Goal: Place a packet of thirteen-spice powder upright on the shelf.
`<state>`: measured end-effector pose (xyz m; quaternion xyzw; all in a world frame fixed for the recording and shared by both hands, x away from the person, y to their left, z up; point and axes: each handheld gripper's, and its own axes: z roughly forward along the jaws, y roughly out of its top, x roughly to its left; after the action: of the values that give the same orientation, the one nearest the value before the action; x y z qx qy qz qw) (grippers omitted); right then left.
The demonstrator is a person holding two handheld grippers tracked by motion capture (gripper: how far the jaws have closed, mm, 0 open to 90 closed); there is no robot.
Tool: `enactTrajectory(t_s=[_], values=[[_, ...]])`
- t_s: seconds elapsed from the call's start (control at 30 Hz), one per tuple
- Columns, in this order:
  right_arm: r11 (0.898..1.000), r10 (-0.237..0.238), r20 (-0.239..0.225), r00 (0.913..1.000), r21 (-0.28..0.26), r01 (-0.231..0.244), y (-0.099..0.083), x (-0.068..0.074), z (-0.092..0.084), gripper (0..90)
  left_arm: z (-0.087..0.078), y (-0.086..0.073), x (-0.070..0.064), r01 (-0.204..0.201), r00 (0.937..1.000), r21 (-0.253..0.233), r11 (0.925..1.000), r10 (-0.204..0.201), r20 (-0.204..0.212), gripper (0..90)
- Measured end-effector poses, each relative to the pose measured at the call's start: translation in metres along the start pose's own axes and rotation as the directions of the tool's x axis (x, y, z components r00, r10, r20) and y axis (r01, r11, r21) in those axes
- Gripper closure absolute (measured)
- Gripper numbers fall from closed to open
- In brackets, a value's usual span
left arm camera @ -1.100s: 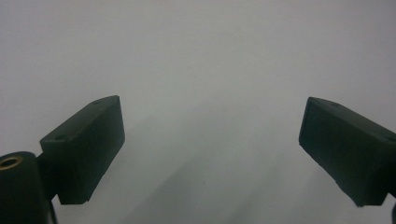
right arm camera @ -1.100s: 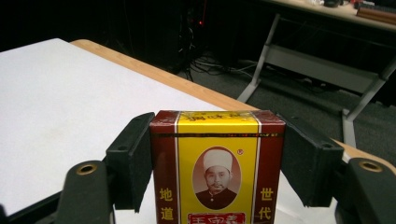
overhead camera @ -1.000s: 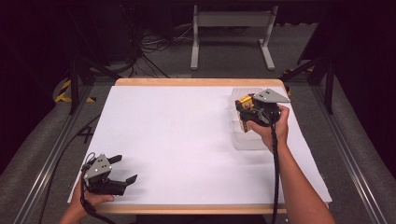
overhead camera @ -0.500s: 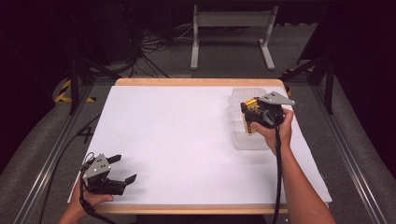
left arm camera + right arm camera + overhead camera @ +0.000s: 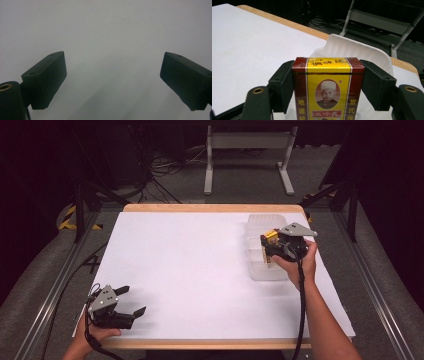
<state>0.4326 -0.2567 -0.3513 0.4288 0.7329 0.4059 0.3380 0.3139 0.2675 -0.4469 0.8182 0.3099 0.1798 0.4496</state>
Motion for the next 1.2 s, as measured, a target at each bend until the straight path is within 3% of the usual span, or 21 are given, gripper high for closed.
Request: enactTrajectory(t_s=[0.67, 1.2], values=[[0.993, -0.062, -0.026, 0.9977, 0.102, 0.064, -0.008, -0.002, -0.012, 31.6, -0.001, 0.000, 0.000, 0.004, 1.0000, -0.001, 1.0000, -0.004, 0.003, 7.6], [0.989, -0.075, -0.015, 0.9970, 0.123, 0.077, -0.013, -0.007, -0.012, 28.0, -0.002, 0.000, 0.001, -0.001, 1.0000, -0.005, 1.0000, 0.001, -0.002, 7.6]])
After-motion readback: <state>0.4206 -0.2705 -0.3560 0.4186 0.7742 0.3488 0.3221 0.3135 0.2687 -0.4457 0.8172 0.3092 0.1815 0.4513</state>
